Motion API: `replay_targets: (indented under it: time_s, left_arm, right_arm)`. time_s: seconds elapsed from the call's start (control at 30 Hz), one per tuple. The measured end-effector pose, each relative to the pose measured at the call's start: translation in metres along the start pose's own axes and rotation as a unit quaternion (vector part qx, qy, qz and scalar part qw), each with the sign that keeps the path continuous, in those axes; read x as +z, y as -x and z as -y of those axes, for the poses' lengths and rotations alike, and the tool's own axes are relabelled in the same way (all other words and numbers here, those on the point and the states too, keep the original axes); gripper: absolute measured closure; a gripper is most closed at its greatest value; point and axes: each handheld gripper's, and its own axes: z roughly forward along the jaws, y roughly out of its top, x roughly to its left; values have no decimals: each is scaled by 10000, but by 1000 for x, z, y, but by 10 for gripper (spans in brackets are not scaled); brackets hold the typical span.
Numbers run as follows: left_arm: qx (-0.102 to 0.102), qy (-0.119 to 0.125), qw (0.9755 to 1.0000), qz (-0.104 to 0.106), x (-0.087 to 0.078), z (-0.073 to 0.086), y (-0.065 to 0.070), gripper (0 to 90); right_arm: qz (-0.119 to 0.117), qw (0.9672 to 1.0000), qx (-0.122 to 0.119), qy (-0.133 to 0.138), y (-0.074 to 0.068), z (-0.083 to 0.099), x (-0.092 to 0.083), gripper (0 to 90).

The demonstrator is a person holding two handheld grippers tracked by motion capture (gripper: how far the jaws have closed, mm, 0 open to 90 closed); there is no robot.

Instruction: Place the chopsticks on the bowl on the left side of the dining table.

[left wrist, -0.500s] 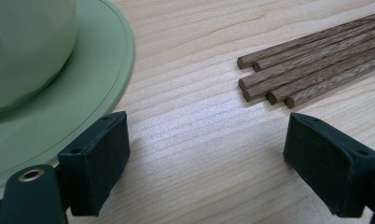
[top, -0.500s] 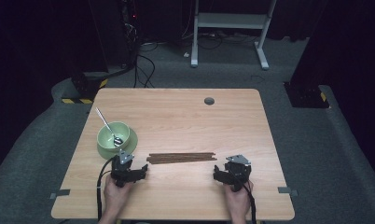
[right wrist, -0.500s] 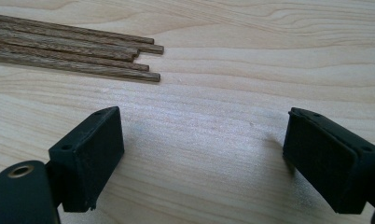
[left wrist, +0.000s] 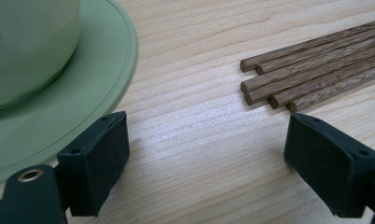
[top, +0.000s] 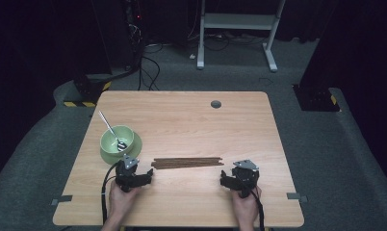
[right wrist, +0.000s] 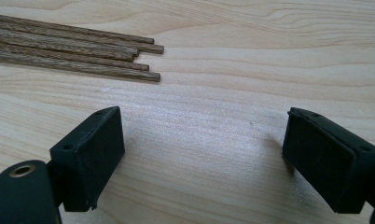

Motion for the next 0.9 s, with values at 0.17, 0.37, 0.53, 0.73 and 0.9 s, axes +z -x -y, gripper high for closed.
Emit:
replay_targets:
  time_s: [0.17, 0.37, 0.53, 0.73, 0.9]
  left_arm:
    - [-17, 14, 10000, -21, -1, 0, 1, 150]
    - [27, 17, 10000, 19, -1, 1, 4, 155]
    - [82, 65, 9999, 99, -2, -1, 9, 156]
    - [192, 114, 9996, 166, -6, -4, 13, 152]
    - [228, 176, 9992, 278, -9, -5, 16, 153]
  right_arm:
    - [2, 10000, 3, 1, 0, 0, 0, 124]
    - [5, 10000, 7, 1, 0, 0, 0, 125]
    - [7, 10000, 11, 3, 0, 0, 0, 125]
    - [6, 10000, 7, -2, 0, 0, 0, 125]
    - [7, 10000, 5, -1, 0, 0, 0, 125]
